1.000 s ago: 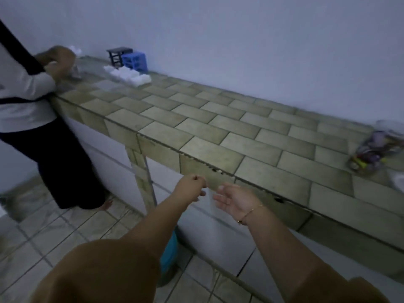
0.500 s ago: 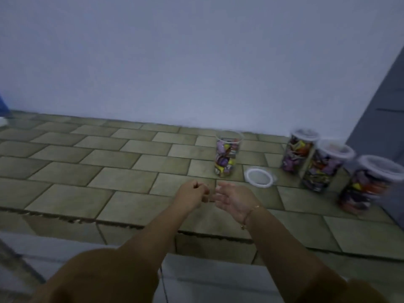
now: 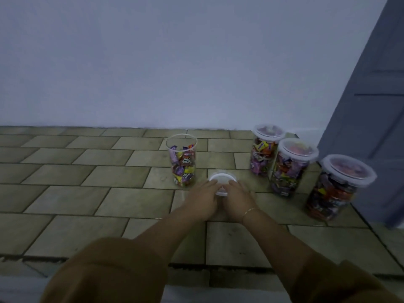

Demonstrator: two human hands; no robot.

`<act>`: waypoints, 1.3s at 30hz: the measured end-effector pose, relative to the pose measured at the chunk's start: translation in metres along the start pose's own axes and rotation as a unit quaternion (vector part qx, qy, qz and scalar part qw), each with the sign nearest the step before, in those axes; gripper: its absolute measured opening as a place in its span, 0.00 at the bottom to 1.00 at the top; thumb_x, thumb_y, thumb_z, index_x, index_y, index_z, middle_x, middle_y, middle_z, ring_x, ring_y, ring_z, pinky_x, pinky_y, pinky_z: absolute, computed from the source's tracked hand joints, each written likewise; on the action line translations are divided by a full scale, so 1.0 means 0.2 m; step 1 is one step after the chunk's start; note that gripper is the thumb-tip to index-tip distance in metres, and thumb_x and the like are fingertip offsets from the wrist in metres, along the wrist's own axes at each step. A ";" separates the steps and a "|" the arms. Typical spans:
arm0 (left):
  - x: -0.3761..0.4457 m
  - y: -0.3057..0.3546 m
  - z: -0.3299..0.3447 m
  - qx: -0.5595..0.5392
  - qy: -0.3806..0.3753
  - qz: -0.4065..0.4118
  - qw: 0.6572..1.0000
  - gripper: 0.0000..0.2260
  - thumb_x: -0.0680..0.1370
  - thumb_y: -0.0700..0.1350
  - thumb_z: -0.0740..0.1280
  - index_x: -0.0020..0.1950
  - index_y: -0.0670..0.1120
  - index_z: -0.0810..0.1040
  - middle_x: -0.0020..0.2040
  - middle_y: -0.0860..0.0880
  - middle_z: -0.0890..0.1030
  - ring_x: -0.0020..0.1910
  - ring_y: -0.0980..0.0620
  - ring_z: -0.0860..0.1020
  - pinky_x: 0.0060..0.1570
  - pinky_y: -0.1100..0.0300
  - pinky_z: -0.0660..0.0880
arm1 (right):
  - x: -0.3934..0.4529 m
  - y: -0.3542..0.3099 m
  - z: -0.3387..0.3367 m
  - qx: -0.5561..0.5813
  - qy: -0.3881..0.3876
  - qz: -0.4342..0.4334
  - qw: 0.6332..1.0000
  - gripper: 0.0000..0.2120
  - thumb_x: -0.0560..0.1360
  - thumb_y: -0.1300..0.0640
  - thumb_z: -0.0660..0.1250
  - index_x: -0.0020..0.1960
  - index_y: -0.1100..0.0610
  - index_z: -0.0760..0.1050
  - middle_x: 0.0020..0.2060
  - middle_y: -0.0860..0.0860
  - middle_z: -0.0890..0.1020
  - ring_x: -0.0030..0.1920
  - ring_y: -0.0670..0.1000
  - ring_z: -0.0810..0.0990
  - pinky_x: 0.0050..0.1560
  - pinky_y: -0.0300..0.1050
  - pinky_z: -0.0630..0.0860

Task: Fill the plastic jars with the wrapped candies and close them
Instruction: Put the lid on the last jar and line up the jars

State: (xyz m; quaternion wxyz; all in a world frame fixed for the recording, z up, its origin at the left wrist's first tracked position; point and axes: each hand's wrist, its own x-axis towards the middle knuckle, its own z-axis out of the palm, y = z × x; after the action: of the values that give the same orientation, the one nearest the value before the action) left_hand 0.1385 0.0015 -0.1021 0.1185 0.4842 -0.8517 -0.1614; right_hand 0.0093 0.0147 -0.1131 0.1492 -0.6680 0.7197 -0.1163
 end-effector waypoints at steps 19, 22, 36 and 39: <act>0.05 -0.27 -0.18 0.140 -0.135 0.088 0.977 0.13 0.76 0.42 0.64 0.60 0.43 0.77 0.54 0.42 0.79 0.52 0.44 0.78 0.50 0.55 0.74 | 0.13 -0.29 -0.12 -0.067 -0.179 0.004 0.981 0.16 0.75 0.53 0.64 0.59 0.59 0.76 0.48 0.53 0.78 0.48 0.52 0.77 0.49 0.43 0.74; 0.03 -0.35 -0.24 0.150 -0.144 0.118 0.971 0.12 0.76 0.43 0.66 0.60 0.45 0.79 0.56 0.45 0.80 0.54 0.46 0.78 0.47 0.60 0.69 | 0.14 -0.33 -0.17 -0.053 -0.194 -0.010 0.980 0.14 0.75 0.54 0.64 0.55 0.62 0.79 0.42 0.56 0.78 0.43 0.52 0.75 0.38 0.37 0.67; -0.10 -0.68 -0.48 0.049 -0.061 0.219 0.973 0.12 0.79 0.51 0.63 0.59 0.51 0.79 0.56 0.53 0.80 0.55 0.55 0.75 0.50 0.62 0.68 | 0.09 -0.59 -0.15 -0.003 -0.261 -0.040 0.965 0.05 0.72 0.52 0.70 0.44 0.52 0.76 0.39 0.46 0.74 0.43 0.46 0.71 0.40 0.39 0.66; -0.10 -0.67 -0.58 -0.054 -0.028 0.180 0.982 0.09 0.78 0.51 0.65 0.56 0.52 0.81 0.48 0.57 0.80 0.45 0.60 0.75 0.43 0.64 0.69 | 0.08 -0.58 -0.25 0.134 -0.168 -0.047 0.976 0.05 0.71 0.58 0.71 0.41 0.51 0.75 0.38 0.49 0.76 0.41 0.48 0.73 0.44 0.44 0.70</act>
State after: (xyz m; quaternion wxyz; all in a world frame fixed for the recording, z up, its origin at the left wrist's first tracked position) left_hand 0.2951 -0.0647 -0.0475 0.1475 0.3109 -0.9181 -0.1967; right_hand 0.0966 -0.0121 -0.0257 0.3503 -0.6851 0.6300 -0.1053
